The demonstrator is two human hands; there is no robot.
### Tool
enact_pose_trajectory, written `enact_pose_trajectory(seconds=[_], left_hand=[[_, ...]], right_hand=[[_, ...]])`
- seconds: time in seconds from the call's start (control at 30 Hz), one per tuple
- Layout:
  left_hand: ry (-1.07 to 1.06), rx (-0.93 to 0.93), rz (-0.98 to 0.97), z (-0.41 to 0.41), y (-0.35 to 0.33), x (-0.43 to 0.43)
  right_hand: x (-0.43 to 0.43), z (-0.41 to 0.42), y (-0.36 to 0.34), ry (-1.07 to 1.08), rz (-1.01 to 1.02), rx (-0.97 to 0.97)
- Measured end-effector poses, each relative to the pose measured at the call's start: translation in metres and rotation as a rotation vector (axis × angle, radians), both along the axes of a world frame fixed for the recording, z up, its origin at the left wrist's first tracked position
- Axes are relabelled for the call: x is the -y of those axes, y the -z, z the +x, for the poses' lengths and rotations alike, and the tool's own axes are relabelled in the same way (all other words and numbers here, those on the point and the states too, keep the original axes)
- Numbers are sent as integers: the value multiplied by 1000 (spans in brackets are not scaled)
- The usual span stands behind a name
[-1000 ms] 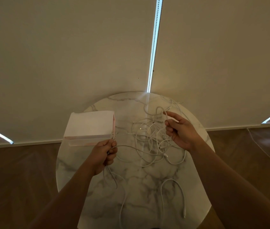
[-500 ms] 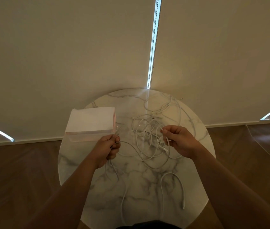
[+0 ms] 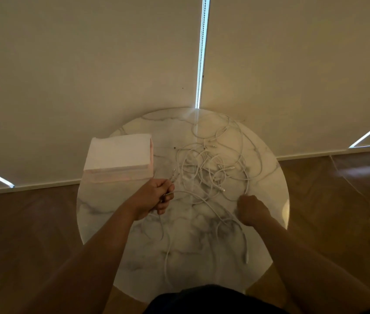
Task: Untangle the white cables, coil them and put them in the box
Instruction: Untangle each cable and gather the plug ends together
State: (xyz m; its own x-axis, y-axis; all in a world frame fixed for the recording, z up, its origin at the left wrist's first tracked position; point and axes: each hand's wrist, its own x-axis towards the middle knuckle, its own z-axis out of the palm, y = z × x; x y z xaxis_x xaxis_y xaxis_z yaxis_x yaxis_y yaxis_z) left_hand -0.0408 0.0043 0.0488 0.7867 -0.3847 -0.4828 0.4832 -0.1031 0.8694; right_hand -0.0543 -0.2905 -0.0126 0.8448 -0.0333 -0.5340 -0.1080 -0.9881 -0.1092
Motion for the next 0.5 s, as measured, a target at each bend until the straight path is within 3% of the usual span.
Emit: enact_pose_trajectory(seconds=[0.07,0.17,0.23,0.4,0.47,0.5], left_hand=[[25,0,16,-2,1,3],[22,8,51,-4,3,5],[-9,22,78,-3,4,3],[-118,61,111,-2,5,0],[-215,72,107,0,6,1],[-257,91,114,1,6,0]], right_hand=[[-24,4,-6,-13,282,27],[-51,1,-26,326,1008,-311],[-56,-2,-36,294,1223,-424],[-58,0,-42,151,1226,-356],[-56,0,-38,-46,1023,-359],[-55,-2,-34,-241,804,-363]])
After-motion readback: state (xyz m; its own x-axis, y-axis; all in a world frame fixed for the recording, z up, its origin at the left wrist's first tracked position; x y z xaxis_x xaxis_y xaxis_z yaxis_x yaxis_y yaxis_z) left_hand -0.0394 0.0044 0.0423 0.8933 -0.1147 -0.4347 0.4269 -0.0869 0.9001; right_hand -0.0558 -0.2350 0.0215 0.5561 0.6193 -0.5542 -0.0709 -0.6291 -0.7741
